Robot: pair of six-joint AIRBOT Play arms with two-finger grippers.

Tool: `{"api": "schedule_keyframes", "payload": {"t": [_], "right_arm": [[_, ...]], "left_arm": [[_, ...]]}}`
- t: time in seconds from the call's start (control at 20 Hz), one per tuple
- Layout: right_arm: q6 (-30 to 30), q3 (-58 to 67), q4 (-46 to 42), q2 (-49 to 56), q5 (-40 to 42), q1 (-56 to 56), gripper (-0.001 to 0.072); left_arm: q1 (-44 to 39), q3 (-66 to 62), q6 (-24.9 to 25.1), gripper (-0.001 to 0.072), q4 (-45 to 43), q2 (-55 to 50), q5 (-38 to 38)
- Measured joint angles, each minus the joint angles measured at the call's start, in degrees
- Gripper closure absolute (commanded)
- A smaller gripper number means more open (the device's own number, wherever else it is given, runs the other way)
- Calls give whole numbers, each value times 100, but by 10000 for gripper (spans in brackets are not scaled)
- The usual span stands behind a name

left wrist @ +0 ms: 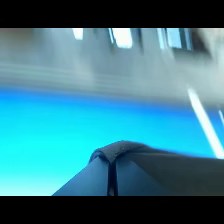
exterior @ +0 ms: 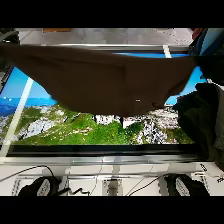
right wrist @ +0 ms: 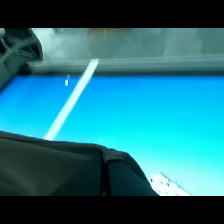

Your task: Fold the clothes and pants, and hang the long-sleeved shirts on hangers.

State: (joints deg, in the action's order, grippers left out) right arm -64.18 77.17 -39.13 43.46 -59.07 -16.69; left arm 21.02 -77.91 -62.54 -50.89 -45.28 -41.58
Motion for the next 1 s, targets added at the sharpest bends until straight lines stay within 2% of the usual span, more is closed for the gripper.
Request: {"api": "schedule_keyframes", "payload": {"t": [0.15, 0.25, 0.35, 0.5, 0.65, 0.8, 1.0], "right_arm": [[-317, 337, 37, -737, 87, 0, 701], [-448, 501, 52, -1106, 214, -2, 701], [-634, 588, -7, -1296, 293, -2, 701], [-931, 651, -236, -1185, 376, -7, 701], [-1163, 669, -433, -553, 365, -7, 701], [-1390, 673, -511, 544, 188, 31, 700], [-1537, 675, -579, 2330, 190, 354, 700]], "left_arm": [[33, -48, 0, 692, -81, 734, 883], [39, -61, 0, 692, -216, 1071, 1200], [44, -66, 0, 693, -323, 1255, 1237], [44, -66, -17, 693, -411, 1191, 855], [37, -59, -179, 693, -424, 654, 26], [-125, -48, -245, 692, -409, -380, -734], [-612, -46, 129, 691, -428, -2149, -857]]}}
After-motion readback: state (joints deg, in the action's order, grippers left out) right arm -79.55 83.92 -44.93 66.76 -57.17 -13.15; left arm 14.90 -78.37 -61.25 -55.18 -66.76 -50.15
